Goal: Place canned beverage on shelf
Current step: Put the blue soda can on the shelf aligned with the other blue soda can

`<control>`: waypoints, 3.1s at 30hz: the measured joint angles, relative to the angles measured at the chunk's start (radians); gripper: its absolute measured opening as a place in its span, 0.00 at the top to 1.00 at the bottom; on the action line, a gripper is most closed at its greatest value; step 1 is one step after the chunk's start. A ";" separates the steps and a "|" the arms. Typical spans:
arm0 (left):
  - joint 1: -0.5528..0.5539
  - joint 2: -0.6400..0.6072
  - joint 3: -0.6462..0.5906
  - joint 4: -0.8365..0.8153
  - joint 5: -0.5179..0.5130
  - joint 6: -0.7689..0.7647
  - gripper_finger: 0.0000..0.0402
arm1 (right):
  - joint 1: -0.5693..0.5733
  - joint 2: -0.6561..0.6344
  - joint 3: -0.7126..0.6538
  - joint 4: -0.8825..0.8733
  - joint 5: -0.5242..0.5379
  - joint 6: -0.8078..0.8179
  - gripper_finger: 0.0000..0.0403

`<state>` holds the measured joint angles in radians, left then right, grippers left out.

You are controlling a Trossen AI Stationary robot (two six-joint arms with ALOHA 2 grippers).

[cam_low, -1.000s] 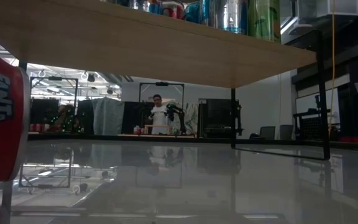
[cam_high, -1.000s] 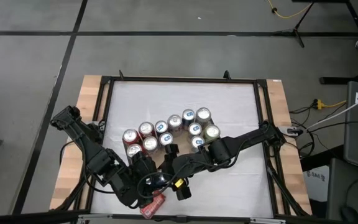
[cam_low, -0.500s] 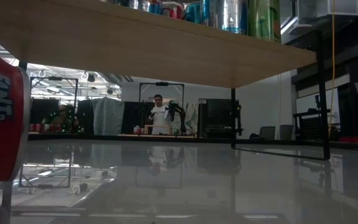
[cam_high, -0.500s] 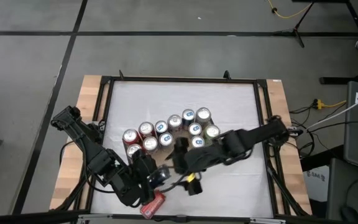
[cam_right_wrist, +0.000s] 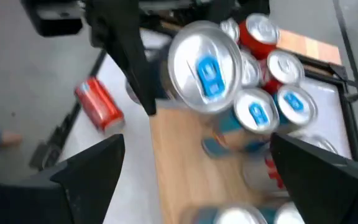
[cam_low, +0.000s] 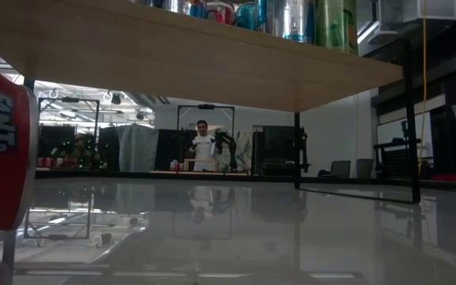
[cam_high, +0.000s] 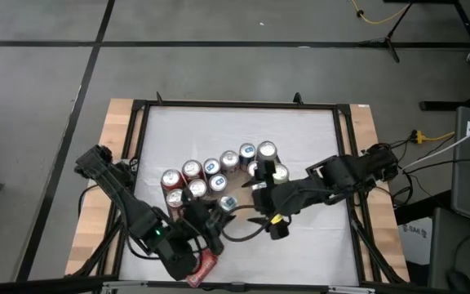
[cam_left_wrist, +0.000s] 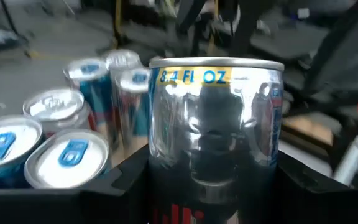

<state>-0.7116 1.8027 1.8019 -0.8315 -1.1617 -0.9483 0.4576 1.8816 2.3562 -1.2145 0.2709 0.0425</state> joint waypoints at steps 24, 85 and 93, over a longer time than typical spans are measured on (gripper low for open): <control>0.030 0.259 0.000 0.241 -0.412 0.119 0.49 | 0.000 -0.016 -0.003 -0.112 -0.020 -0.049 0.03; 0.084 0.307 0.000 0.158 -0.407 0.092 0.43 | 0.000 -0.014 -0.003 -0.087 -0.062 -0.048 0.03; 0.071 0.307 0.000 0.158 -0.408 0.091 0.43 | -0.013 0.012 -0.003 -0.054 -0.029 -0.049 0.03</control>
<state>-0.6406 2.1101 1.8023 -0.6731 -1.5697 -0.8578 0.4441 1.8936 2.3535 -1.2688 0.2415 -0.0063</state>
